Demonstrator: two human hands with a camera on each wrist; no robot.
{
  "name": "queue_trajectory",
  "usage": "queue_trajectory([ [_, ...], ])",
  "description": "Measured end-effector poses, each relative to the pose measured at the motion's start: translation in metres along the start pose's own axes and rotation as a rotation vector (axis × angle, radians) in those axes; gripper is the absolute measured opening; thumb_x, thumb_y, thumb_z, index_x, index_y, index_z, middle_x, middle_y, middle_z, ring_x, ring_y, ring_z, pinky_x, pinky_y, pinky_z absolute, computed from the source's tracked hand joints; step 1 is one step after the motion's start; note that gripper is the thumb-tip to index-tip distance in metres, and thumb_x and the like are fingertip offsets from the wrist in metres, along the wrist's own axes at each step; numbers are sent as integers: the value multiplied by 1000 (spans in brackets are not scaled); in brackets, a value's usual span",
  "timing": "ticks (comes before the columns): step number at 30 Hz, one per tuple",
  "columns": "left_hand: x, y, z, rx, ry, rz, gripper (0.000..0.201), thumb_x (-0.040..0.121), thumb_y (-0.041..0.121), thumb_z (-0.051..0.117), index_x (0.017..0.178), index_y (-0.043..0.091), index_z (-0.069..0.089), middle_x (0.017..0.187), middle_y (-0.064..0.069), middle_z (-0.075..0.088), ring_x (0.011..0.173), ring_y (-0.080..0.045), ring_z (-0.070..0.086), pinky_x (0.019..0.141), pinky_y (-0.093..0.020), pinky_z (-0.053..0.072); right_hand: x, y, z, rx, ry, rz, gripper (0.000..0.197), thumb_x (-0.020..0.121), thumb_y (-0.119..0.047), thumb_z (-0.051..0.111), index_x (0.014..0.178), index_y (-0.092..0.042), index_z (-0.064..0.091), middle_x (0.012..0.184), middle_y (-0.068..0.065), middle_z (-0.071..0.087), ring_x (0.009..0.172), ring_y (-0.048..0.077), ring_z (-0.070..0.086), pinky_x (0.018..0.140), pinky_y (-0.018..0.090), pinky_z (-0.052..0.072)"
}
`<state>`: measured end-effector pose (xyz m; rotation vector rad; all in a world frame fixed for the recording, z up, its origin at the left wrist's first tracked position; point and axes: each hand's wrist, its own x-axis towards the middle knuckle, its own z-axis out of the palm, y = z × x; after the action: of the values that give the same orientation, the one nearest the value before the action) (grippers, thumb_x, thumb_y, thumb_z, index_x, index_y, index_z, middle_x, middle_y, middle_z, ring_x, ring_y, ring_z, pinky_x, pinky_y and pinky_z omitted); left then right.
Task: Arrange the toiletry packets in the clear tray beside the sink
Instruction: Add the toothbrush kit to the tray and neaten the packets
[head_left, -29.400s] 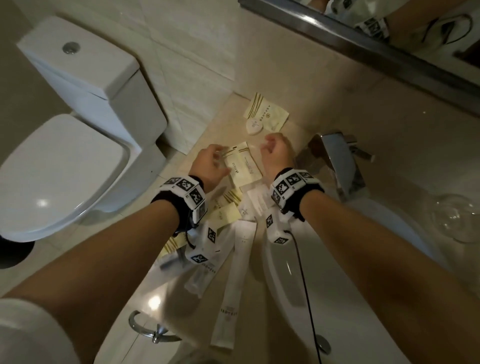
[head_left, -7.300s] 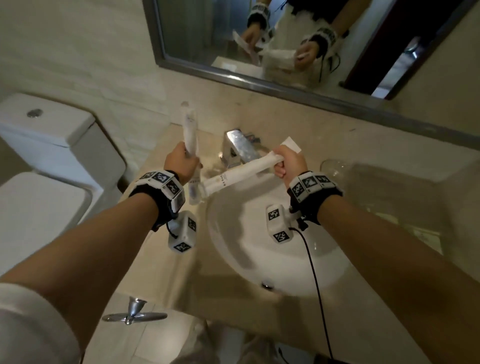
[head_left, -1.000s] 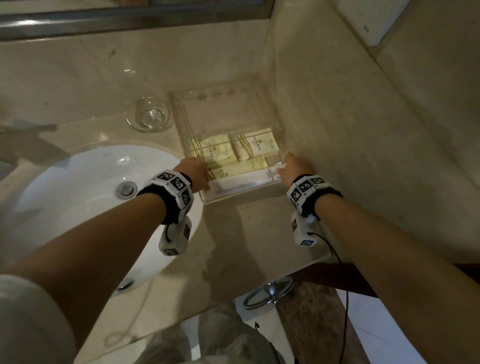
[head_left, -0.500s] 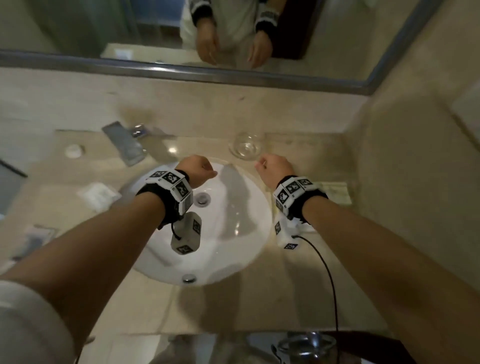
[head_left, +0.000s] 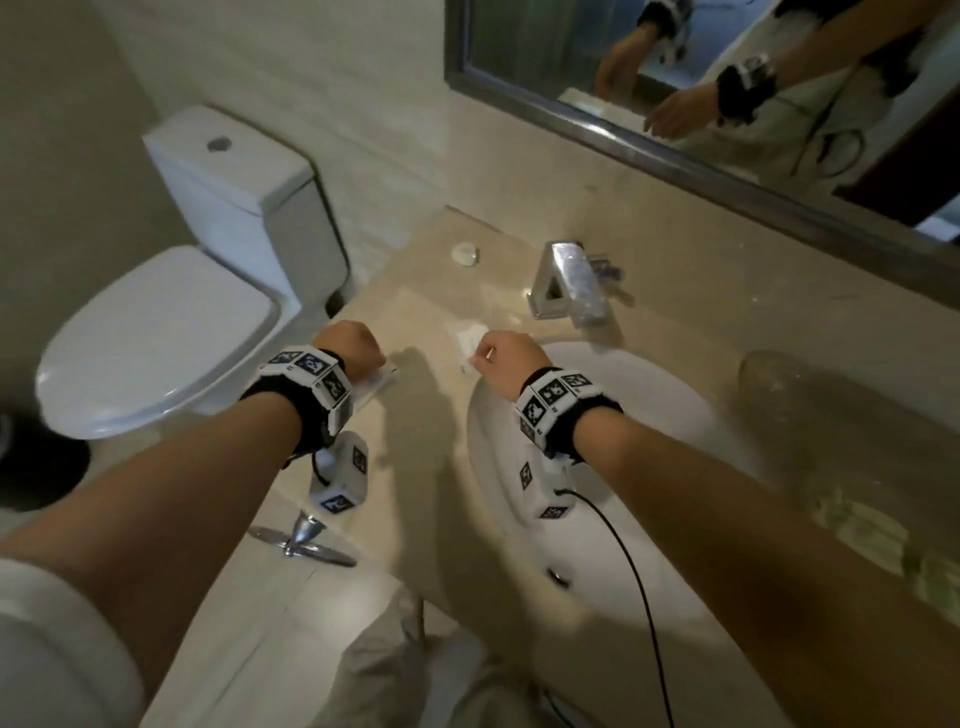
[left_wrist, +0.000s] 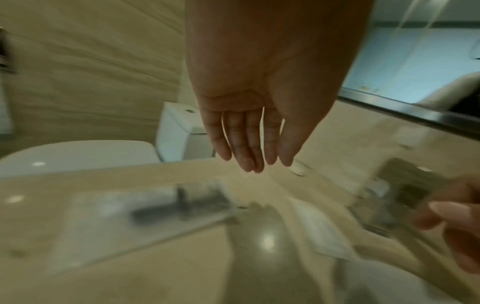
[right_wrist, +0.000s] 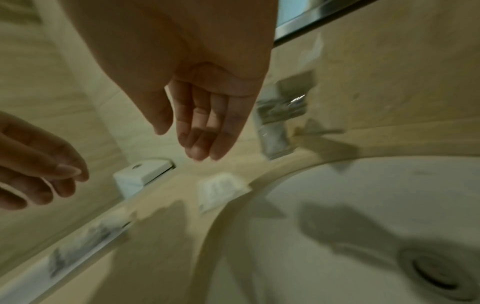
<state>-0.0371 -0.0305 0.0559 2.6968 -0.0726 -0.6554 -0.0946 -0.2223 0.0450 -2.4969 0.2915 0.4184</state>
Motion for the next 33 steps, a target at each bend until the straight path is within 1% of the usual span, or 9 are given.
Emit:
queue_trajectory([
  [3, 4, -43, -2, -37, -17, -88, 32, 89, 21, 58, 113, -1, 61, 122, -20, 60, 115, -34, 56, 100, -41, 45, 19, -27, 26, -38, -52, 10, 28, 94, -29, 51, 113, -9, 59, 115, 12, 64, 107, 29, 59, 88, 31, 45],
  [6, 8, -75, 3, -119, -22, -150, 37, 83, 18, 66, 117, 5, 57, 126, -17, 58, 117, -33, 54, 99, -38, 44, 34, -47, 51, -12, -85, 26, 37, 94, -29, 51, 126, -9, 48, 118, 14, 63, 109, 32, 59, 87, 34, 47],
  [9, 10, -95, 8, -137, -33, -176, 45, 82, 17, 67, 123, 5, 53, 129, -17, 56, 119, -33, 52, 99, -38, 43, 48, -61, 74, -45, -92, 46, 43, 93, -30, 53, 130, -9, 44, 121, 15, 60, 113, 34, 56, 92, 39, 49],
  [13, 19, -111, 14, -159, -60, -164, 55, 81, 18, 69, 129, 6, 47, 132, -17, 52, 121, -33, 50, 100, -37, 41, 63, -65, 86, -161, 77, 126, 41, 93, -26, 53, 129, -11, 45, 135, 12, 45, 126, 31, 41, 102, 42, 39],
  [18, 29, -114, 22, -170, -84, -115, 57, 80, 22, 69, 130, 8, 45, 131, -18, 52, 119, -34, 50, 100, -38, 41, 73, -41, 79, -201, 198, 403, 51, 91, -26, 53, 136, -12, 33, 148, 14, 24, 137, 33, 24, 108, 46, 30],
  [21, 33, -109, 26, -135, -114, -65, 60, 78, 22, 71, 131, 9, 43, 128, -17, 54, 117, -34, 51, 96, -37, 42, 74, -24, 80, -148, 153, 498, 58, 89, -25, 56, 138, -11, 30, 146, 17, 28, 134, 35, 30, 106, 47, 35],
  [25, 35, -101, 32, -57, -143, -28, 60, 79, 23, 71, 129, 9, 43, 127, -16, 54, 116, -33, 51, 94, -37, 41, 69, -17, 81, -206, 145, 450, 54, 87, -29, 60, 133, -11, 36, 139, 15, 37, 128, 33, 39, 101, 43, 39],
  [29, 36, -91, 33, -35, -162, -19, 45, 81, 24, 68, 120, 6, 53, 121, -18, 59, 109, -33, 55, 86, -34, 43, 66, -20, 75, -243, 107, 356, 39, 92, -16, 48, 129, -8, 41, 132, 16, 46, 122, 34, 47, 97, 42, 43],
  [33, 32, -71, 29, -98, -138, 12, 33, 85, 18, 62, 112, 1, 57, 113, -21, 60, 103, -35, 56, 77, -33, 40, 58, -16, 58, -276, 41, 278, 27, 96, -11, 37, 114, -4, 56, 119, 17, 61, 109, 34, 59, 88, 39, 47],
])
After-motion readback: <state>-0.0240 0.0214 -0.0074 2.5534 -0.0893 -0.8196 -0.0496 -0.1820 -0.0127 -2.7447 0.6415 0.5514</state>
